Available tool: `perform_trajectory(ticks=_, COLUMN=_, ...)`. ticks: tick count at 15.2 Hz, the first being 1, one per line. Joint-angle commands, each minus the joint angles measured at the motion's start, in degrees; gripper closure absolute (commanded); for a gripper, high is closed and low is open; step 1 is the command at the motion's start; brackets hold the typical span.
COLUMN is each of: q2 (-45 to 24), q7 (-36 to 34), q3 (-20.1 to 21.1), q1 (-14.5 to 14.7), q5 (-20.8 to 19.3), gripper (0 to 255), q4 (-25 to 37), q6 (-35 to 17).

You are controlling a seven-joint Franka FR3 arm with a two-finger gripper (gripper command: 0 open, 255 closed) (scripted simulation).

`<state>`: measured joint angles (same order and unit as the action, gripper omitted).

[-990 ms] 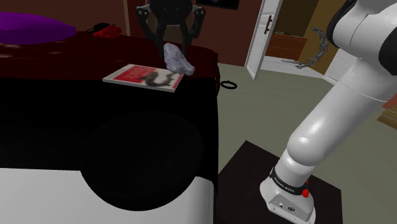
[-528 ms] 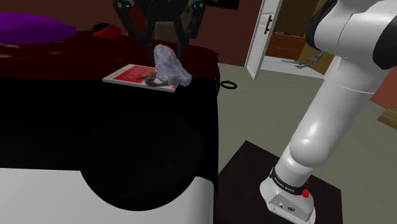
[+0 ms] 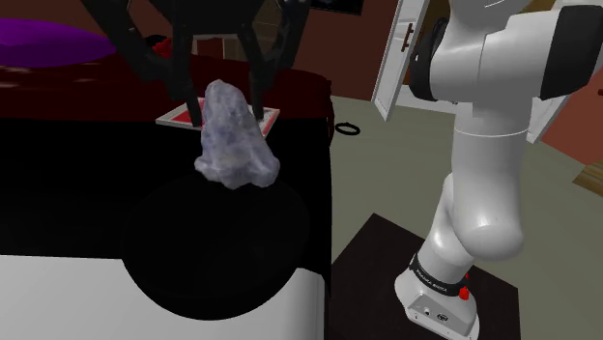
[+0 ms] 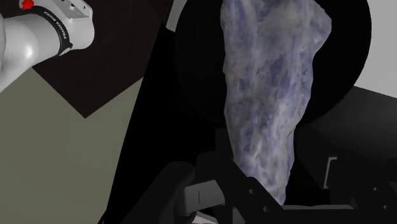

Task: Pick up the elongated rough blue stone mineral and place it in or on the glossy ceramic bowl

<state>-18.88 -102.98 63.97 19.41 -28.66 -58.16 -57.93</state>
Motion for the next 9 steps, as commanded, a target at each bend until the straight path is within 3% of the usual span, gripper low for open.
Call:
perform_trajectory(ticks=1, q2=-0.1, q7=-1.2, q3=0.1, q1=0.3, q5=0.2, gripper=255, q4=-1.1, q6=-0.8)
perform_trajectory(ticks=9, q2=6.8, q7=0.1, q3=2.3, q1=-10.4, q5=7.5, gripper=255, q4=-15.4, q6=-11.0)
